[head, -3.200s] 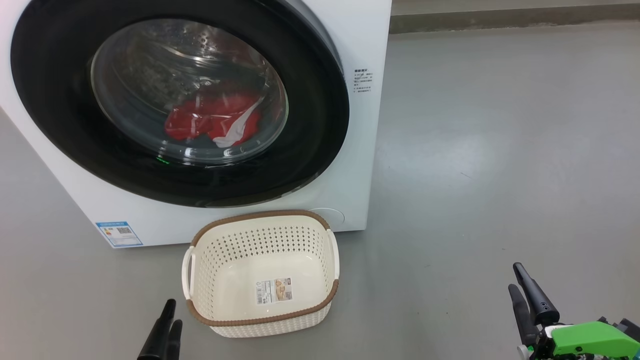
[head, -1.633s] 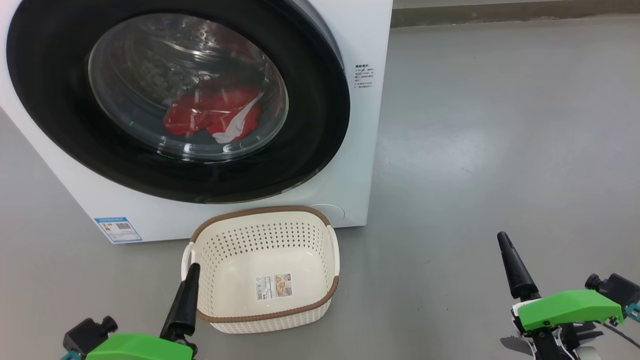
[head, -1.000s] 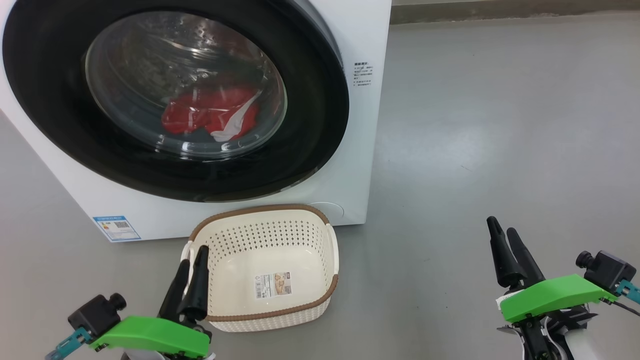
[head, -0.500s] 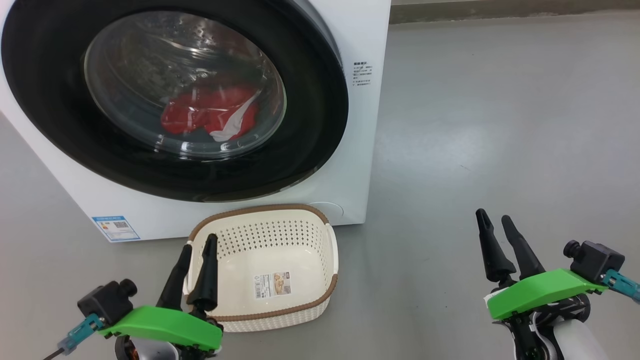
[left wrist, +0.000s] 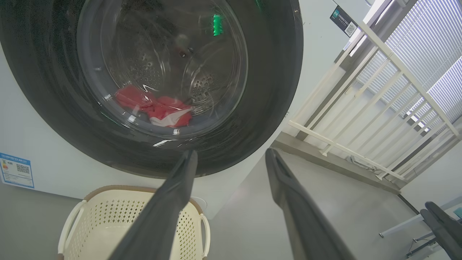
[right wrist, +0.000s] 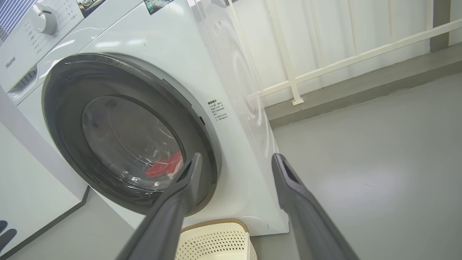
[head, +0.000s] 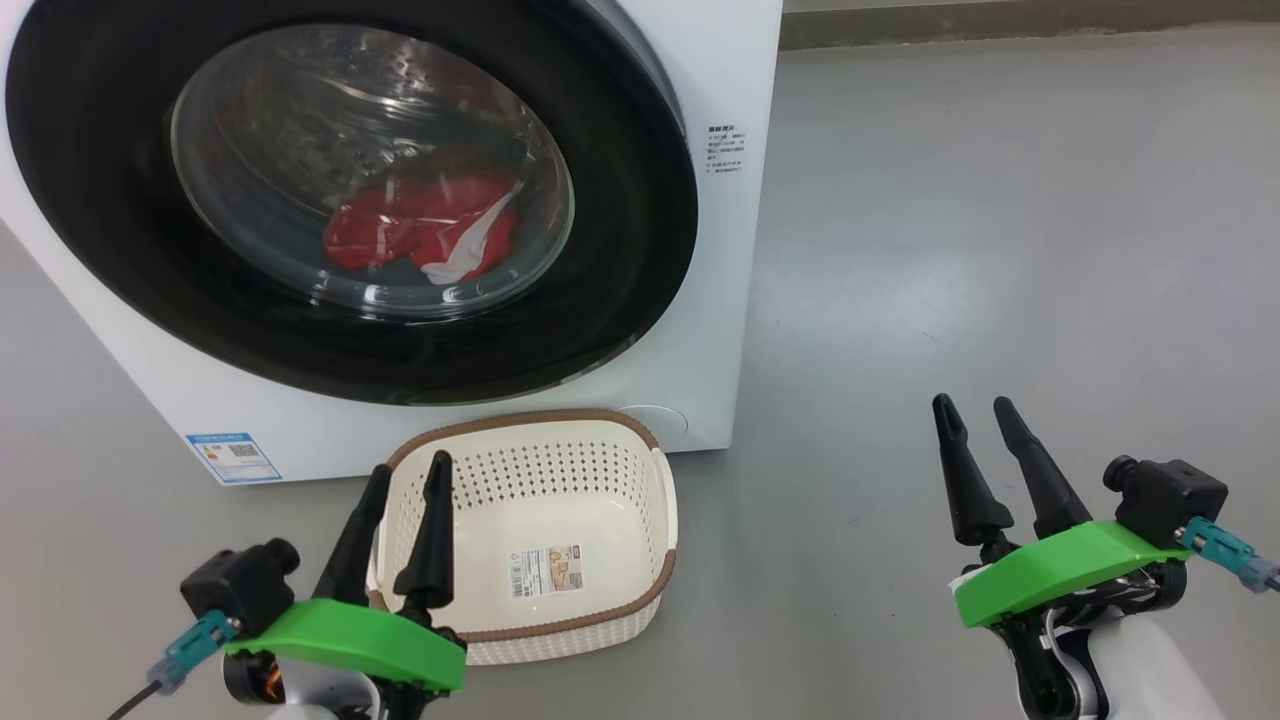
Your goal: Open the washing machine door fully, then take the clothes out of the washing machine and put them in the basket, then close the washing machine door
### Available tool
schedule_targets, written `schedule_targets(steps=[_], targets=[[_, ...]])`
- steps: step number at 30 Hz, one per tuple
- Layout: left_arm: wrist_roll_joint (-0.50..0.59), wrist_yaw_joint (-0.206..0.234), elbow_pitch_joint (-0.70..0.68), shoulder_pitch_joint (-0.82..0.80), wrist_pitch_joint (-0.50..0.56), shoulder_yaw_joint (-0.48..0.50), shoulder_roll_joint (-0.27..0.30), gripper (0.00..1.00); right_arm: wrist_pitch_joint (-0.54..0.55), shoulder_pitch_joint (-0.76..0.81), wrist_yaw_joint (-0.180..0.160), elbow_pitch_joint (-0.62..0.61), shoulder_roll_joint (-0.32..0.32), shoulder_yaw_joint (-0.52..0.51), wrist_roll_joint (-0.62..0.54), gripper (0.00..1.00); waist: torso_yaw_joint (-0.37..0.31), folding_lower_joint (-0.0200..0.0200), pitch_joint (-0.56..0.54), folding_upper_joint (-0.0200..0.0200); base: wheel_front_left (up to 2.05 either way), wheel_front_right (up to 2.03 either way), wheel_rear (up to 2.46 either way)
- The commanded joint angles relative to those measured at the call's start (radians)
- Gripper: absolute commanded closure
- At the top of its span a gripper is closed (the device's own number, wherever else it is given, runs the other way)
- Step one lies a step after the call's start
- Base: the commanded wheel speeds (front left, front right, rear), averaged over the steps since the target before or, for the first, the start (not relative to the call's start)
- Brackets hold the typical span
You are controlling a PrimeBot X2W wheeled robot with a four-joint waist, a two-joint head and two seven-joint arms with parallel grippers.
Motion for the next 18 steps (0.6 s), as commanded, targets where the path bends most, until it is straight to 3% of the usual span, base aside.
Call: schedule_targets(steps=[1,18], targets=[[0.031,0.007,-0.025,-0.056,-0.015,0.017,0.019,0.0,-0.014,-0.049,0.0,-0.028,-0.009,0.022,-0.034,0.0,0.001,-0.0001,0.0,0.0,0.0,0.0,0.0],[0.212,0.024,-0.031,-0.088,-0.066,-0.013,0.022,0.0,-0.064,-0.079,0.001,-0.021,-0.014,0.065,-0.215,0.0,0.004,-0.0001,0.0,0.0,0.0,0.0,0.0]])
